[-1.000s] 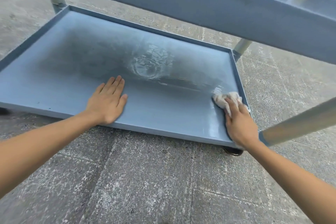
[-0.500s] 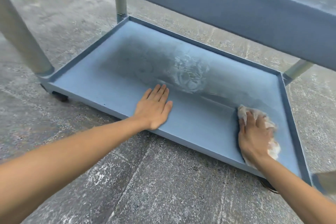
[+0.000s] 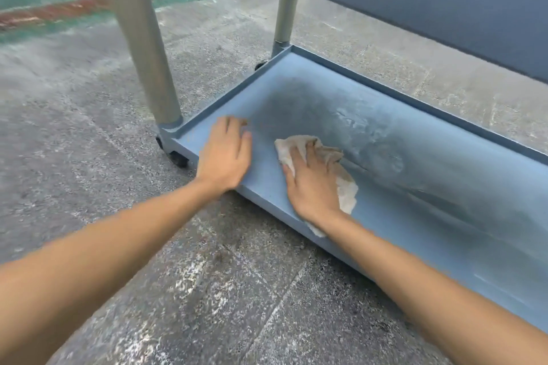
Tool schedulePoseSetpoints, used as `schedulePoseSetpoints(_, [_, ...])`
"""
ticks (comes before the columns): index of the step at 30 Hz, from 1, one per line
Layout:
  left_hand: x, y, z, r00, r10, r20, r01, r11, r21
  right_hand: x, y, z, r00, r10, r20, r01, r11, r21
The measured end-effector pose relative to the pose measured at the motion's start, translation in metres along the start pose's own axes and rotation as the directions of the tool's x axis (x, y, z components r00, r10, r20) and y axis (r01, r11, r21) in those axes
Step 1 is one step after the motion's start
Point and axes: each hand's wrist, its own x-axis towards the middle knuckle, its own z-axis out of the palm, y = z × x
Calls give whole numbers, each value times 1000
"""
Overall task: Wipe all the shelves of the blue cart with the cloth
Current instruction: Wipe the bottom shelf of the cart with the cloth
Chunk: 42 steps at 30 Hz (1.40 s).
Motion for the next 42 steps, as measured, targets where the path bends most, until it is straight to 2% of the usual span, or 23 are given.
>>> schedulePoseSetpoints(3, [3,-50,-37,987,40,-154,-6,976,216,-4,16,-7,978,-199,64,197,980,25])
schedulePoseSetpoints(5, [1,-66,-46,961,-63,-270,129,964,231,-11,30,-14,920,-372,125,367,928,66])
schedulePoseSetpoints(6, [0,-71,-48,930,-150,-336,221,958,184,-16,38,-19,881,-448,153,438,894,95])
schedulePoseSetpoints(8, [1,-74,-47,822,-363,-439,411,912,15,-27,54,-28,811,-557,180,540,831,136])
schedulePoseSetpoints(10, [5,-73,-48,718,-526,-456,529,838,-133,-42,71,-35,784,-589,194,569,808,151])
schedulePoseSetpoints(12, [11,-75,-50,686,-600,-412,591,789,-166,-55,85,-39,785,-588,196,569,809,149])
schedulePoseSetpoints(13, [14,-77,-51,696,-613,-374,601,782,-165,-59,90,-39,786,-587,192,569,809,144])
schedulePoseSetpoints(15, [20,-77,-51,764,-584,-274,556,811,-182,-64,93,-36,796,-580,171,562,814,143])
schedulePoseSetpoints(17, [24,-75,-49,824,-536,-183,485,835,-259,-63,87,-32,809,-573,130,555,818,150])
schedulePoseSetpoints(18, [25,-72,-46,833,-531,-154,472,828,-304,-61,83,-29,816,-569,106,551,820,156])
schedulePoseSetpoints(20, [28,-68,-42,816,-556,-160,485,808,-334,-55,74,-25,828,-555,82,538,826,170])
schedulePoseSetpoints(25, [37,-73,-40,776,-588,-229,483,787,-385,-35,46,-10,838,-528,141,514,849,125])
schedulePoseSetpoints(31, [46,-79,-39,712,-667,-221,484,694,-534,25,-31,7,813,-557,169,544,830,120])
schedulePoseSetpoints(36, [47,-89,-40,737,-657,-155,458,655,-601,87,-118,18,793,-592,145,584,806,99])
schedulePoseSetpoints(42, [50,-96,-42,764,-633,-128,459,671,-581,92,-121,24,791,-608,72,603,794,80])
